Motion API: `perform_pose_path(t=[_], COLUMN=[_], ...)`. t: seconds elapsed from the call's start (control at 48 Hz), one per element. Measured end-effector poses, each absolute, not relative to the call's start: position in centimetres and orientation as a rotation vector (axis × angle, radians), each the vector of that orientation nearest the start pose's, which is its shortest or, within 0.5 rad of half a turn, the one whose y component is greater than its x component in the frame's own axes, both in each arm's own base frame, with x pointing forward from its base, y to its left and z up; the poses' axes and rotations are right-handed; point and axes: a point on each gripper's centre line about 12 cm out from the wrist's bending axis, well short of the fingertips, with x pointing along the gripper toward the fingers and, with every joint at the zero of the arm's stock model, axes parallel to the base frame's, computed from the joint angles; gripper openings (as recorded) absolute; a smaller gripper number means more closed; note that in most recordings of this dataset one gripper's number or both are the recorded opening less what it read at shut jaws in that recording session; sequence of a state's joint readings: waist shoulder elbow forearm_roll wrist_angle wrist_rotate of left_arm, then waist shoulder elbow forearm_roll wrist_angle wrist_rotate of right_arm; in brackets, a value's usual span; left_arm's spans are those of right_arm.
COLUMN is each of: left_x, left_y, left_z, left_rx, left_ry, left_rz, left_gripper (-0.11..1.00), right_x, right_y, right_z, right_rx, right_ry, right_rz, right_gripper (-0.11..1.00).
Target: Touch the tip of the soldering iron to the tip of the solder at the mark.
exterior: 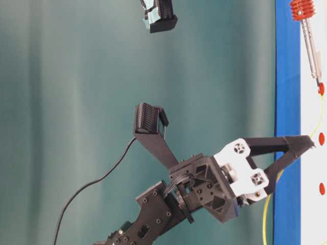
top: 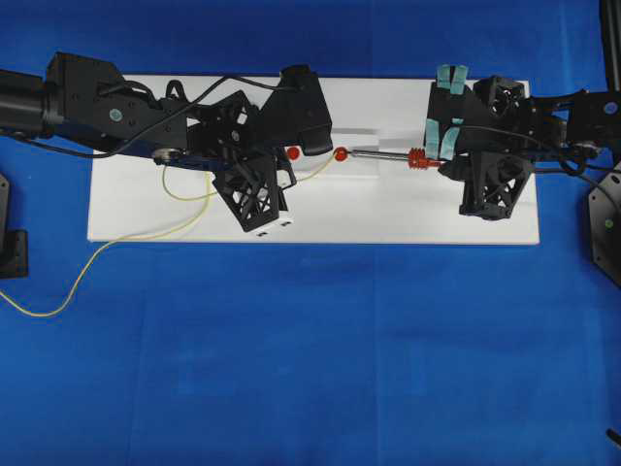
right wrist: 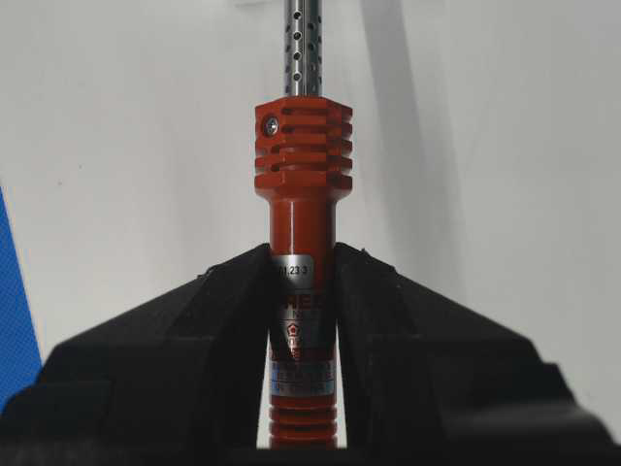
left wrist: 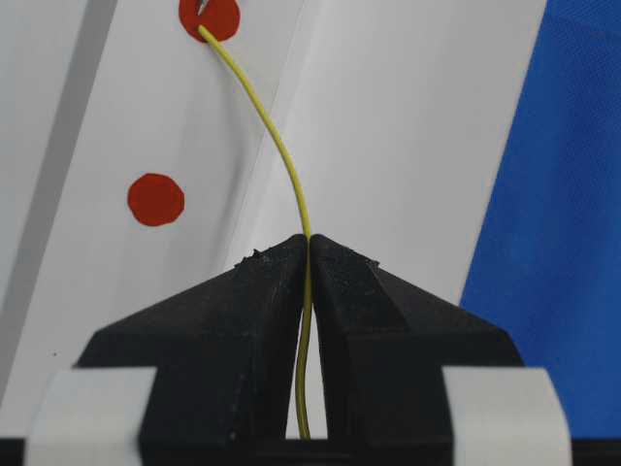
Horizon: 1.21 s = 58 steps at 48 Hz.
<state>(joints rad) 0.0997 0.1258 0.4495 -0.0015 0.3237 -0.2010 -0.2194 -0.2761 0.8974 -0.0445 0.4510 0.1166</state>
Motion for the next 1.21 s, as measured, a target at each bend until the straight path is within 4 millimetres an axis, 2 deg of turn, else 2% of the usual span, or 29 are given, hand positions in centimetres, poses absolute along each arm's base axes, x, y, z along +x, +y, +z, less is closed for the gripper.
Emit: perform_pose_path(t=[0.959,1.064,1.21], left_x=[42.0,41.7,40.0], left_y=[4.3,4.2,3.9], left_z=[16.1,16.8,19.1], left_rx=[-0.234,-0.236,-0.237], left_ry=[0.892,0.885,0.842], left_rz=[0.185,0.185,0.179], left_gripper=[0.03,0.03,0.03], right_x=[26.9,26.9,26.9], right_y=[-6.2,-6.2,-6.2], right_z=[15.4,15.3,15.4], right_rx=[0.177,0.178,0.177], right_ry=[1.059,1.061,1.059], right_rz=[-0.256,-0.257,-0.256], right_gripper=[0.06,0.06,0.06])
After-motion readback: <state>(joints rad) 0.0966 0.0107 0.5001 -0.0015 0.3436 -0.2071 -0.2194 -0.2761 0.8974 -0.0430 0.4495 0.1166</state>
